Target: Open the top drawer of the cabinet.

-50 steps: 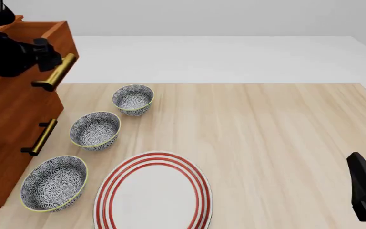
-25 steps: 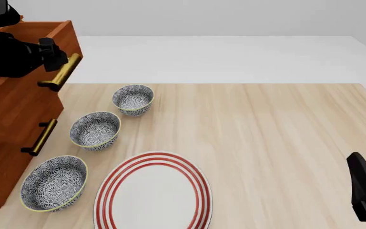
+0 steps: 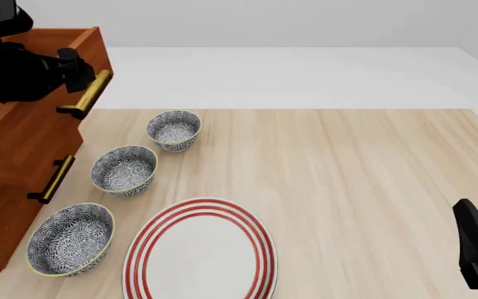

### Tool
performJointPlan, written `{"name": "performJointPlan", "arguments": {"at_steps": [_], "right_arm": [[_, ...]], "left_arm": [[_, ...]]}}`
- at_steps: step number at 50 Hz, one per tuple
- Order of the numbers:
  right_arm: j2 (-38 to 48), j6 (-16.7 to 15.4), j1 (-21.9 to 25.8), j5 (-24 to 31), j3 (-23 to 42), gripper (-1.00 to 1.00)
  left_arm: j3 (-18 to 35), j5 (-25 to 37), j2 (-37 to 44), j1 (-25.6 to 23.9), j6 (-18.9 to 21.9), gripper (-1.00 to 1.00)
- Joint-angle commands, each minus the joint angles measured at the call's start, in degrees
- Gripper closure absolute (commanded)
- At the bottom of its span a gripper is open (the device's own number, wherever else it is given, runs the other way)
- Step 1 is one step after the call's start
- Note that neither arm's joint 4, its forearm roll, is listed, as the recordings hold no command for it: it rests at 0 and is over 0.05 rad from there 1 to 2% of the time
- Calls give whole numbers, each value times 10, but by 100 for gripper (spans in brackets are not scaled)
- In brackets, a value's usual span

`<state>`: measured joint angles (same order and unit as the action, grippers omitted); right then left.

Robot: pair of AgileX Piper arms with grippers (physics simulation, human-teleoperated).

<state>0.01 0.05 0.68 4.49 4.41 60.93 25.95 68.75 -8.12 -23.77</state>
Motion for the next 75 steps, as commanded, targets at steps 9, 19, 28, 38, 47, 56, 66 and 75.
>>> {"name": "performJointPlan", "arguments": {"at_steps": [9,19,28,38,47,56,66,75], "right_arm": [[0,0,0,0,0,-100],[0,0,0,0,0,-100],[0,0,0,0,0,-100],[0,0,0,0,0,-100],[0,0,0,0,0,-100],[0,0,0,0,0,-100],[0,0,0,0,0,-100],[0,0,0,0,0,-100]], "left_arm": [[-80,48,5,-45,21,-100],[-76,49,6,-62,13,-100],[-64,53,9,-72,9,-100],[-51,44,19,-84,-1,-100],[-42,46,30,-75,6,-100],[-29,51,46,-69,20,-100],[-16,56,54,-79,21,-100],[-14,60,53,-97,21,-100]]}}
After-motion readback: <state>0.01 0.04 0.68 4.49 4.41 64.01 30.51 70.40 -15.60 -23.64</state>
